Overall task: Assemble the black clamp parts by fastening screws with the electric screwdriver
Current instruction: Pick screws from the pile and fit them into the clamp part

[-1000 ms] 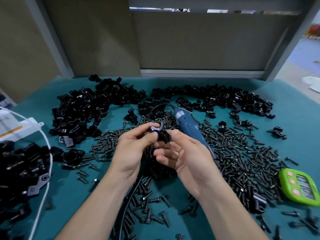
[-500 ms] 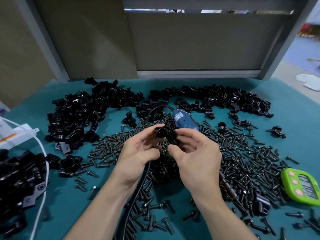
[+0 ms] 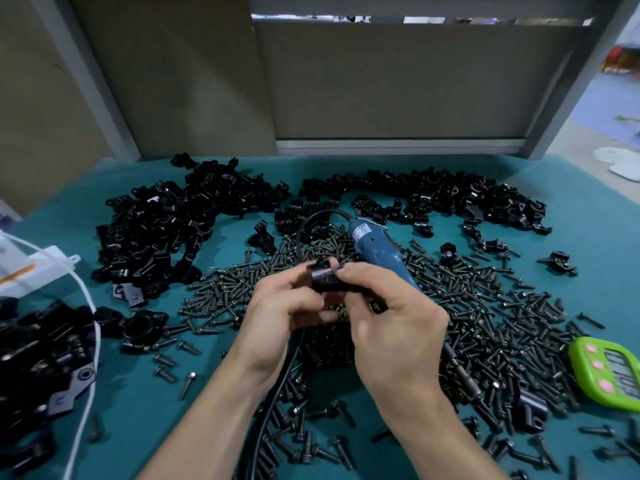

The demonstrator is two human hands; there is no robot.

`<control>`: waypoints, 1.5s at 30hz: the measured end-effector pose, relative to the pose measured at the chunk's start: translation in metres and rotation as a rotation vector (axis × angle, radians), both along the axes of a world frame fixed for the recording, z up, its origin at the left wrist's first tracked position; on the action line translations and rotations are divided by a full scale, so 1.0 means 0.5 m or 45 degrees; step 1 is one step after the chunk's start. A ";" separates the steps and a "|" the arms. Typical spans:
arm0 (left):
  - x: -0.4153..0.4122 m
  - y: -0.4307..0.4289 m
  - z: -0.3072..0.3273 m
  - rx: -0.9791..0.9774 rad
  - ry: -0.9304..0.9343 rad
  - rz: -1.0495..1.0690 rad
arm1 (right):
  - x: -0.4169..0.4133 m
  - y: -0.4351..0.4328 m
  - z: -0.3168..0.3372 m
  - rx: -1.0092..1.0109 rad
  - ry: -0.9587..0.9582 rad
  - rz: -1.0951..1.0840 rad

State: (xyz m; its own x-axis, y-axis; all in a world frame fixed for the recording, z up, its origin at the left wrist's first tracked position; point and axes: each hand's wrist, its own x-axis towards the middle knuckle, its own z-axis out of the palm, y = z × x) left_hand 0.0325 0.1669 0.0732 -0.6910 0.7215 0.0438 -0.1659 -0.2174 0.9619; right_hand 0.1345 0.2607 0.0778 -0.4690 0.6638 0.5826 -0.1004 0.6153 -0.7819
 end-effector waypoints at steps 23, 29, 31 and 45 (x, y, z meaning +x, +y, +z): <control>0.006 0.004 -0.002 -0.294 0.079 0.262 | 0.000 -0.012 0.008 -0.243 -0.379 0.141; -0.049 -0.001 -0.015 -0.307 0.228 0.625 | -0.073 0.047 0.056 -0.047 -0.563 -0.038; -0.062 -0.010 -0.021 -0.412 0.310 0.686 | -0.145 0.065 0.071 0.071 -0.775 0.017; -0.087 -0.016 -0.020 -0.633 0.469 0.739 | -0.437 0.172 0.084 0.612 -1.738 0.183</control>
